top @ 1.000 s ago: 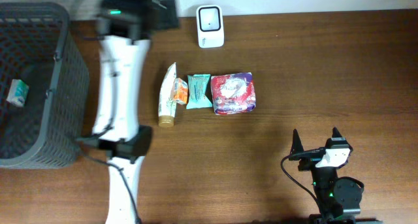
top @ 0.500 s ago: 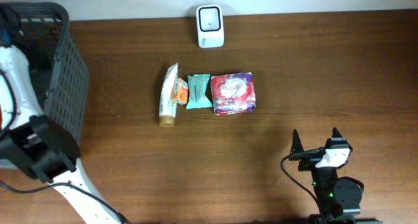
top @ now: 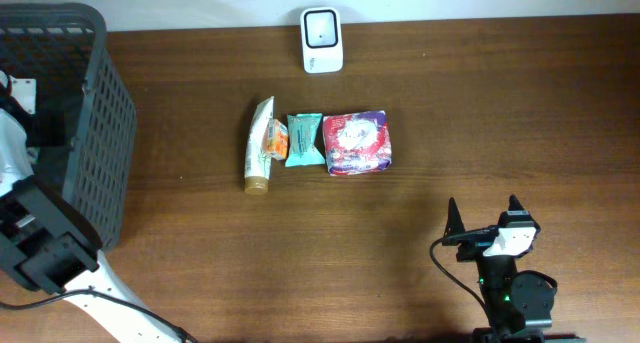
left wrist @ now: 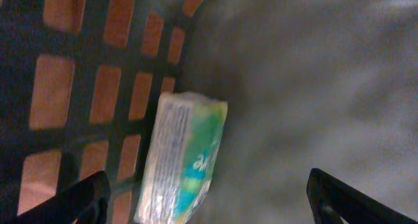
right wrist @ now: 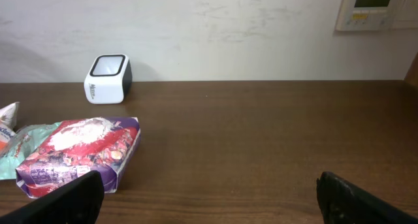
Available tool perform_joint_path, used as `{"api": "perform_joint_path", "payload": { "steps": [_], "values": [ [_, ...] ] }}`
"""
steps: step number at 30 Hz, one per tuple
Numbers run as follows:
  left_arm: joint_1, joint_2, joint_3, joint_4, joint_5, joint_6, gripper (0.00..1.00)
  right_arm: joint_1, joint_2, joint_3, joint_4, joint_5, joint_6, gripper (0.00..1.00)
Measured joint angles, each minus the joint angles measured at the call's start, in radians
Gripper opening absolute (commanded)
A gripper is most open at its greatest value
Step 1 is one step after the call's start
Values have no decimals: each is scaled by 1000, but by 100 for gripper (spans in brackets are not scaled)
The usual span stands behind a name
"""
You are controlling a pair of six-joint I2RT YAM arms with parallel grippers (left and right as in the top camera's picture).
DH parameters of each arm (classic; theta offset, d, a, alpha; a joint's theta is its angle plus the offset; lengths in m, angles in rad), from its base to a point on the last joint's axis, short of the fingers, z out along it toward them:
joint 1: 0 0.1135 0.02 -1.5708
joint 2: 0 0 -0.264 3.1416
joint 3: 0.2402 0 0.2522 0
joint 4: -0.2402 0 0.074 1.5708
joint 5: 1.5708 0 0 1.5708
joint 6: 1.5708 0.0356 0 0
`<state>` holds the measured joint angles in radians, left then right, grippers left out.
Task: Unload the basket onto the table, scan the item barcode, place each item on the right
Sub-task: 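Pick the small green-white box from basket, place beside orange box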
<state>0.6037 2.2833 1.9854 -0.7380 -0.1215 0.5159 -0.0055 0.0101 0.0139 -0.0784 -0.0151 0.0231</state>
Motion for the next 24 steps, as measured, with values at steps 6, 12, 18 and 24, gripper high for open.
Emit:
{"api": "perform_joint_path", "payload": {
  "steps": [6, 12, 18, 24],
  "values": [
    [0, 60, -1, 30, -13, 6, 69, 0, 0, 0, 0, 0, 0, 99],
    [0, 66, -3, 35, -18, 7, 0, 0, 0, 0, 0, 0, -1, 99],
    [-4, -21, -3, 16, 89, -191, 0, 0, 0, 0, 0, 0, -1, 99],
    [-49, -633, 55, 91, 662, -729, 0, 0, 0, 0, 0, 0, 0, 99]
  ]
}}
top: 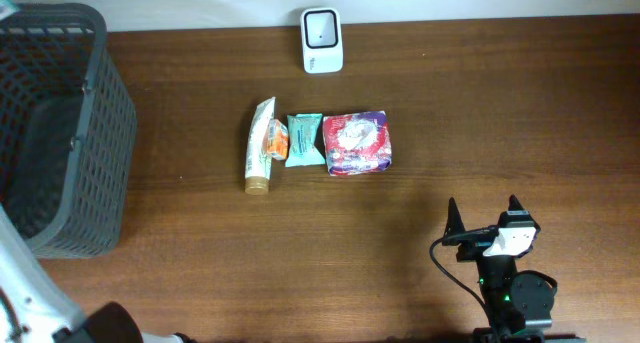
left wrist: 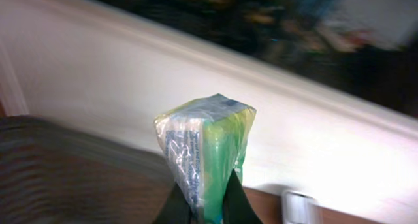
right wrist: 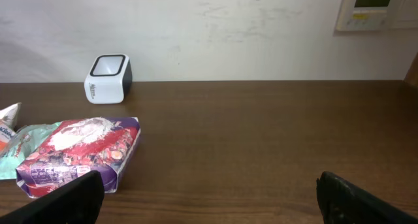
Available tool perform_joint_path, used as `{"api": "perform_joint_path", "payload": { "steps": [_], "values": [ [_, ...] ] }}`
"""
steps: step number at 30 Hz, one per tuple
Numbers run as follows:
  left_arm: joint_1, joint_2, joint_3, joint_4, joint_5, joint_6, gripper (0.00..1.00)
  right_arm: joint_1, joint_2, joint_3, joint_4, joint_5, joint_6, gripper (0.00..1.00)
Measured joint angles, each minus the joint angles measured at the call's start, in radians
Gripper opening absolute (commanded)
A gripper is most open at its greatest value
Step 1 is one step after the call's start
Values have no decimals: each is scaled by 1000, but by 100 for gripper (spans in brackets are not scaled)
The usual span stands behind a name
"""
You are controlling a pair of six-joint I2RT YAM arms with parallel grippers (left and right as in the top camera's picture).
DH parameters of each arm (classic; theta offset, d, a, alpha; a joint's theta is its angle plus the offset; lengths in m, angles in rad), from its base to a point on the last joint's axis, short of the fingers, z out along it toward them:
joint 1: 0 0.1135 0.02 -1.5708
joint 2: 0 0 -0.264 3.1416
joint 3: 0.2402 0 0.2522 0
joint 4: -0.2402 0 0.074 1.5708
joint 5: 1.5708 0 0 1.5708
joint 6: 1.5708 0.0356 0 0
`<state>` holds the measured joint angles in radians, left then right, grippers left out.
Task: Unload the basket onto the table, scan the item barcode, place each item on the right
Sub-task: 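Pick the small green-white box from basket, place beside orange box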
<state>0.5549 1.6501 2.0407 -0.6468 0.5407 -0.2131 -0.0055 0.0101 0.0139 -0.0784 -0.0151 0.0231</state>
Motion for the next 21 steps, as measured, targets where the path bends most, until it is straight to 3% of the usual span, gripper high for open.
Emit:
{"api": "perform_joint_path", "payload": {
  "steps": [2, 4, 8, 10, 13, 17, 21],
  "values": [
    [-112, -32, 6, -129, 85, -46, 0, 0, 0, 0, 0, 0, -1, 99],
    [-306, -19, -13, -316, 87, -70, 0, 0, 1, 0, 0, 0, 0, 99],
    [-673, 100, -116, -416, -108, -79, 0, 0, 1, 0, 0, 0, 0, 99],
    [-791, 213, -152, -428, -246, -80, 0, 0, 1, 0, 0, 0, 0, 99],
    [-896, 380, -162, -423, -454, -80, 0, 0, 0, 0, 0, 0, 0, 99],
    [-907, 554, -162, -389, -531, -80, 0, 0, 0, 0, 0, 0, 0, 99],
    [-908, 606, -162, -380, -656, -80, 0, 0, 0, 0, 0, 0, 0, 99]
  ]
}}
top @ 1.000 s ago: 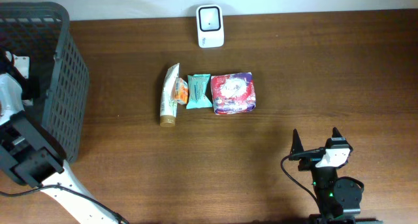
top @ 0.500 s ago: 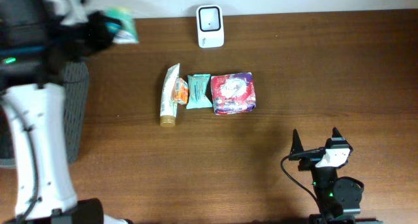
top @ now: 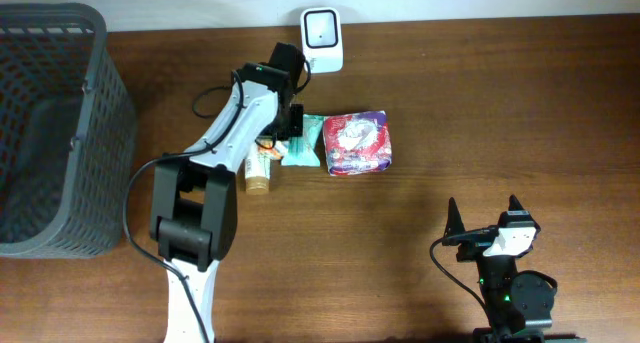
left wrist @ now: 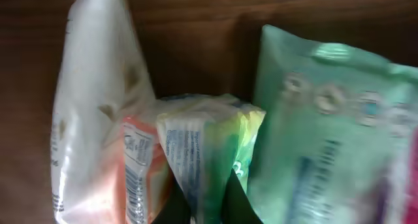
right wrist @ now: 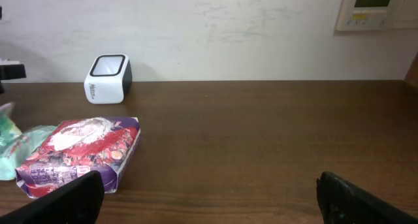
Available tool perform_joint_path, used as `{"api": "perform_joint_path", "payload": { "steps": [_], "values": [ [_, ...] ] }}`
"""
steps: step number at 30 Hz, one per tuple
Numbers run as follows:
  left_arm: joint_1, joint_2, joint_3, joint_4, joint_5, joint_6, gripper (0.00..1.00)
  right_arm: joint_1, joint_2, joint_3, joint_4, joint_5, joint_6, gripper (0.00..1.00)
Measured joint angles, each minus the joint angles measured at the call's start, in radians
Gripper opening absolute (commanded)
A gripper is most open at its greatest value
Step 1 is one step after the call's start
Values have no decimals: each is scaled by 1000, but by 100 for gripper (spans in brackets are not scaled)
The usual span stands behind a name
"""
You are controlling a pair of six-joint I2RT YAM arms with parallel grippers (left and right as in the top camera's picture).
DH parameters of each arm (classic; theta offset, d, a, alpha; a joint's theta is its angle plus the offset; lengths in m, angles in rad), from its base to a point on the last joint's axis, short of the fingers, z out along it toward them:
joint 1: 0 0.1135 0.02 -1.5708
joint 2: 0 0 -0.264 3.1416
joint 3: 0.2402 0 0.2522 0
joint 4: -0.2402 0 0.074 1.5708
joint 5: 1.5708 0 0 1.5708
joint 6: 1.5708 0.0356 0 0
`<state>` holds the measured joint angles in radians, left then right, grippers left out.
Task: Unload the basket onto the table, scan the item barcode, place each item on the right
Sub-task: 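Pick the small green-white box from basket, place beside orange box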
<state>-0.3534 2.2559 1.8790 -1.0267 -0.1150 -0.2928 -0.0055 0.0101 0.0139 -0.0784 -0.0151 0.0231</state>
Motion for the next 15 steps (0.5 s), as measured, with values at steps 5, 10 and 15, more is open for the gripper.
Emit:
{"api": "perform_joint_path", "payload": {
  "steps": [5, 10, 15],
  "values": [
    [10, 10, 2, -55, -127, 0, 0, 0, 0, 0, 0, 0, -1, 99],
    [13, 11, 17, -51, 148, 4, 44, 0, 0, 0, 0, 0, 0, 99],
    [43, 18, 68, -137, 160, 8, 50, 0, 0, 0, 0, 0, 0, 99]
  ]
}}
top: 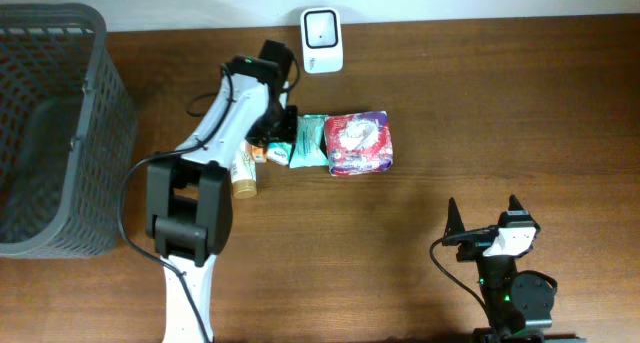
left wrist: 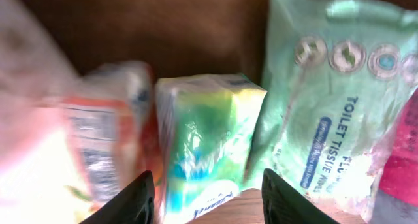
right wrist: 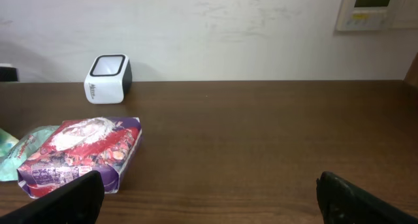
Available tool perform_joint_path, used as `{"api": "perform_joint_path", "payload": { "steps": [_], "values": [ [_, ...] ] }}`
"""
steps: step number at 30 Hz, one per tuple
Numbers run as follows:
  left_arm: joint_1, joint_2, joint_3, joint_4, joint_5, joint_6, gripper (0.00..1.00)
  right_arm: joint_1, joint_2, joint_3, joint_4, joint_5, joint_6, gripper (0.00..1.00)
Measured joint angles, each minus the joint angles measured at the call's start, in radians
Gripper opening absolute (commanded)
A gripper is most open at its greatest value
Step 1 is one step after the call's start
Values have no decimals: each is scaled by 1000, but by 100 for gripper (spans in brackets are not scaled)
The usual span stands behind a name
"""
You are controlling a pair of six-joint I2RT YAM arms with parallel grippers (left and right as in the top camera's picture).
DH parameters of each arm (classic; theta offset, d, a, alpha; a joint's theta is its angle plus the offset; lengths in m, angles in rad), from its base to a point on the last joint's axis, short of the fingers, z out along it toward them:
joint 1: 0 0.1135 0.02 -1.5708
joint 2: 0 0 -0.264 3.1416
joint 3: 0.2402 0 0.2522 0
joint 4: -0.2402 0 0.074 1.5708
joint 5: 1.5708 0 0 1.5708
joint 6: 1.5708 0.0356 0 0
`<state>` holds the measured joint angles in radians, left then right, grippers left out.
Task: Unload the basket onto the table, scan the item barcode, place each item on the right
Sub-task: 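Pick the small green-white box from basket, place beside orange box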
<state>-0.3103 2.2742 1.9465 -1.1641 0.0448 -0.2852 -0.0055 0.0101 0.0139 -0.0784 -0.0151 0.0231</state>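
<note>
The small green and yellow pack (left wrist: 209,136) lies on the table between the white and orange tube (left wrist: 98,142) and the teal wipes pack (left wrist: 326,106). My left gripper (left wrist: 208,191) stands open right over it, one finger on each side, touching nothing. From overhead the left gripper (top: 277,118) is at the row's left end, below the white scanner (top: 321,26). My right gripper (right wrist: 209,198) is open and empty near the table's front, far from the items.
A dark mesh basket (top: 95,133) stands at the table's left edge. A purple and red pack (top: 358,141) lies to the right of the wipes. The tube (top: 242,171) lies slanted at the row's left. A wall runs behind the scanner (right wrist: 108,69).
My left gripper has opened and let go of the green pack, which now lies between the tube and the wipes. The tube has shifted left and turned. The right arm has not moved.
My left gripper was open over the green pack inside the basket. Then it was shut on the pack, held up in the air near the scanner. Then it held the pack low over the row of items, and now the pack lies there, released.
</note>
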Motion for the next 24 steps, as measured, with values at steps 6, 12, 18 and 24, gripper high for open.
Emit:
{"api": "perform_joint_path", "payload": {
  "steps": [6, 12, 18, 24],
  "values": [
    [168, 18, 721, -456, -10, 0, 99, 0, 0, 0, 0, 0, 0, 99],
    [312, -38, 1003, -523, -58, 16, 99, 0, 0, 0, 0, 0, -1, 99],
    [381, -41, 1004, -523, -79, 16, 99, 0, 0, 0, 0, 0, -1, 99],
    [381, -41, 1004, -523, -79, 16, 99, 0, 1, -3, 201, -214, 122, 99]
  ]
}}
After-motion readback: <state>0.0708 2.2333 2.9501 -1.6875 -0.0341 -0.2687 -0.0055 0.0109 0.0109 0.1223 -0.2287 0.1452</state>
